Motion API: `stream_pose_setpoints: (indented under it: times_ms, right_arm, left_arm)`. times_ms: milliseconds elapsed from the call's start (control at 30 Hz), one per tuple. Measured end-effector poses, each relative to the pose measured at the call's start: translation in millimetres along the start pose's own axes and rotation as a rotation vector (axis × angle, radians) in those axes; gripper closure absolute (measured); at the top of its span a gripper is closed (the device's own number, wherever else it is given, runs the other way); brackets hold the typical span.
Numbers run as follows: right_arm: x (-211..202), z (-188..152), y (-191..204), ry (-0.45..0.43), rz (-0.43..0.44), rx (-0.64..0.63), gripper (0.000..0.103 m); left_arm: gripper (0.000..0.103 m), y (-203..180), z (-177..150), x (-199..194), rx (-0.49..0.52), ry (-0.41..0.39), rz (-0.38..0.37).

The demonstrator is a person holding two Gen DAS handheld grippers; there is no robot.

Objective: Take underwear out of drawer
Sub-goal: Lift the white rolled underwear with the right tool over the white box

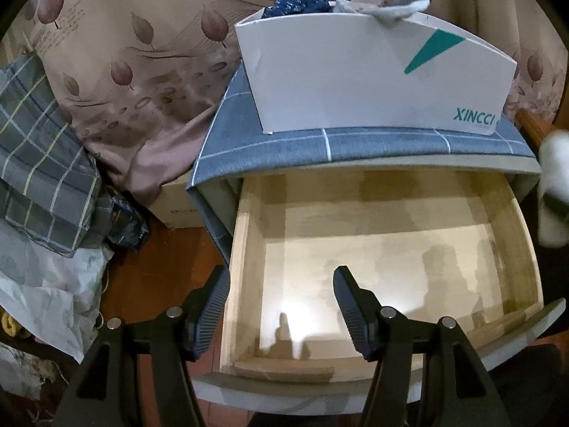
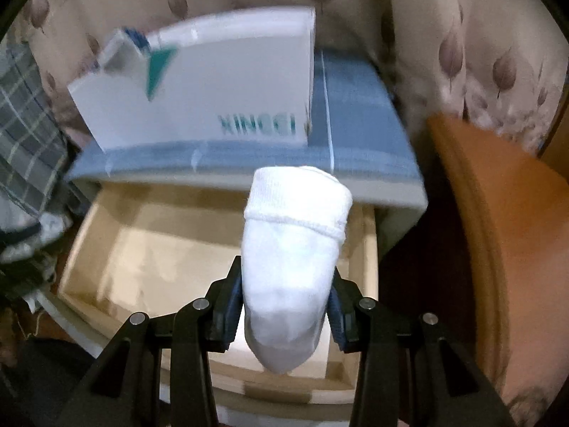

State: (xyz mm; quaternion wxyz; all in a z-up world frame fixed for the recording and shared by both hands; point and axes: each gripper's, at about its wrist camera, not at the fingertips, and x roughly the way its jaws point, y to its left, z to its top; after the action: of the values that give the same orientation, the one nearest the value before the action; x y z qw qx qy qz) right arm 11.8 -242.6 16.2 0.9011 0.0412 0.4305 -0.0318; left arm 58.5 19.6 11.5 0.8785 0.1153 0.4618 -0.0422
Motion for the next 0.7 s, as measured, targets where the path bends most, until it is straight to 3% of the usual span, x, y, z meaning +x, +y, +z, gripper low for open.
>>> stream_pose_setpoints:
  times_ms: [400, 700]
  right_arm:
    - [-72, 115, 25, -0.228, 0.011, -0.055, 0.064]
    - [-56, 184, 41, -0.229, 0.05, -0.036, 0.064]
  left_arm:
    - [0.041, -4, -10, 17, -0.016, 0.003, -0.001]
    - [0.041, 15, -13, 20, -0.143, 0.004, -0.045]
